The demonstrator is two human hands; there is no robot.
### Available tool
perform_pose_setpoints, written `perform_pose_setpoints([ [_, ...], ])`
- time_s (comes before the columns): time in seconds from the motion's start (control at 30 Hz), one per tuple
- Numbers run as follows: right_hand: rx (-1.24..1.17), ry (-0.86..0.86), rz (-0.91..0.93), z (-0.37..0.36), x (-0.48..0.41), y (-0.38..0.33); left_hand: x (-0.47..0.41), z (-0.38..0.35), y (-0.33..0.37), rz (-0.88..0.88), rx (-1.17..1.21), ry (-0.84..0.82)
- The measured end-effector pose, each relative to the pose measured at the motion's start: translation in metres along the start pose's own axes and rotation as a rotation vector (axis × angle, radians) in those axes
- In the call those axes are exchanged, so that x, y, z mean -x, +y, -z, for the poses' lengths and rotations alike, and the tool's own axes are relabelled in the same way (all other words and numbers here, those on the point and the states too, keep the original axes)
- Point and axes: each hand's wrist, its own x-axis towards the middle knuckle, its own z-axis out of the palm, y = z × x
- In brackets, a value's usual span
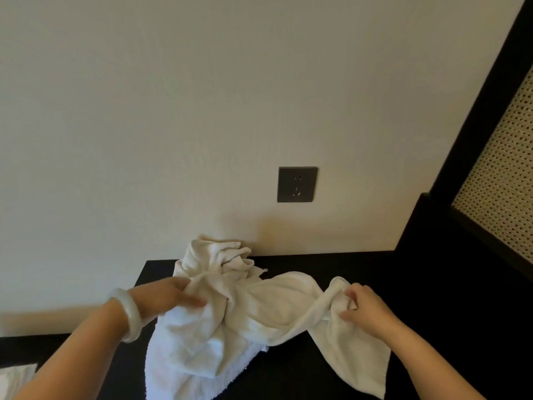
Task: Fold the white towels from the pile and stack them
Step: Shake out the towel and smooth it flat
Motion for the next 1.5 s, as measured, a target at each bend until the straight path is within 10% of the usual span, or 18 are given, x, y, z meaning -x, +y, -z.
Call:
perform_pose_setpoints([
  [0.1,-0.049,0.108,-0.009,-0.012,-0.001,0.01,0.01,0.0,-0.005,0.031,-0.345,-0.169],
  [0.23,-0.352,0.191,-0.088,-0.019,-0.007,0.016,0.007,-0.009,0.012,-0.057,-0.557,0.024],
  [0.4,-0.717,0.274,-0.123,-0.002,0.006,0.004,0.008,-0.034,0.044,-0.091,0.084,0.135],
  [0.63,-0.362,0.455,0.418,0.041,0.081,-0.075,0.0,-0.109,0.067,-0.058,0.733,-0.004],
  [1.03,-0.231,-0.002,0.654,0.006,0.144,-0.076,0.026,-0.162,0.063,-0.062,0.815,0.075],
  [1.3,-0.517,0.047,0.4,0.019,0.153,-0.056,0.009,-0.18,0.065,0.029,0.909,0.031],
  [1.5,-0.337,0.148,0.384,0.066,0.161,-0.033,-0.008,-0.17,0.054,-0.004,0.6,0.397],
])
